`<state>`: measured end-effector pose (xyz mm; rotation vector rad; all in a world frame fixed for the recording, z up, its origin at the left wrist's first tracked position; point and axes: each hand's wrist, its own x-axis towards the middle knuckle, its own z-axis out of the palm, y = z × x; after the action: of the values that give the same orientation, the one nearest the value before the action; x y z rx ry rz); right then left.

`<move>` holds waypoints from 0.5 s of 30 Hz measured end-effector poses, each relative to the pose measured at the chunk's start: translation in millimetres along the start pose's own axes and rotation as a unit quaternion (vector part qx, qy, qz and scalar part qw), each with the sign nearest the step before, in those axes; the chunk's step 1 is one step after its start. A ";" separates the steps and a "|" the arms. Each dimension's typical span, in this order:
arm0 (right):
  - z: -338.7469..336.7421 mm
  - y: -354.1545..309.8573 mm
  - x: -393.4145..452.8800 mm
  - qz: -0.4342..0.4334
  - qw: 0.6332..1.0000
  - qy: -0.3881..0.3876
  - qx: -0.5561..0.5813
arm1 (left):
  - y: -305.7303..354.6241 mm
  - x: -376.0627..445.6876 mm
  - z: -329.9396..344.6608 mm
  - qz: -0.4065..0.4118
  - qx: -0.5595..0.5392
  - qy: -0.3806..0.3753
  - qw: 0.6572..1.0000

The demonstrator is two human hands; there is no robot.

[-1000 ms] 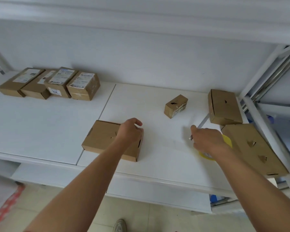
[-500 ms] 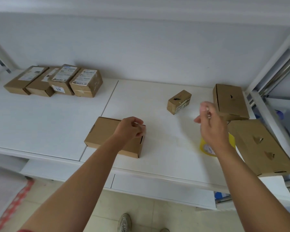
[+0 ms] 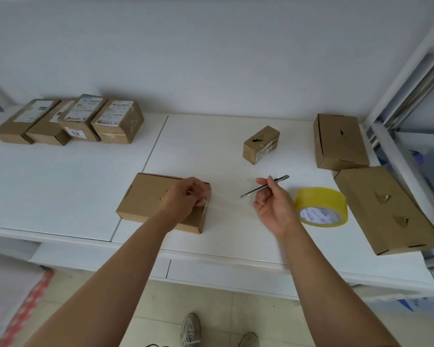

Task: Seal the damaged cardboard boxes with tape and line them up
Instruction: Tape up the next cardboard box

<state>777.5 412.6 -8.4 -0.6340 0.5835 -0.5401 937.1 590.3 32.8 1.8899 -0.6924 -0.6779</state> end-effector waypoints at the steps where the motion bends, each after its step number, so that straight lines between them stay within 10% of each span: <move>1: -1.1 1.3 1.0 0.000 1.000 0.014 -0.007 | -0.7 0.2 0.3 0.005 -0.004 0.000 1.000; 15: 4.3 -5.4 3.4 -0.099 0.945 -0.038 -0.310 | -7.0 3.4 5.8 -0.003 -0.094 0.013 0.995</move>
<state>781.2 408.4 -3.1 -1.3166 0.6218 -0.5156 936.4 587.0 23.7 1.7252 -0.5842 -0.6961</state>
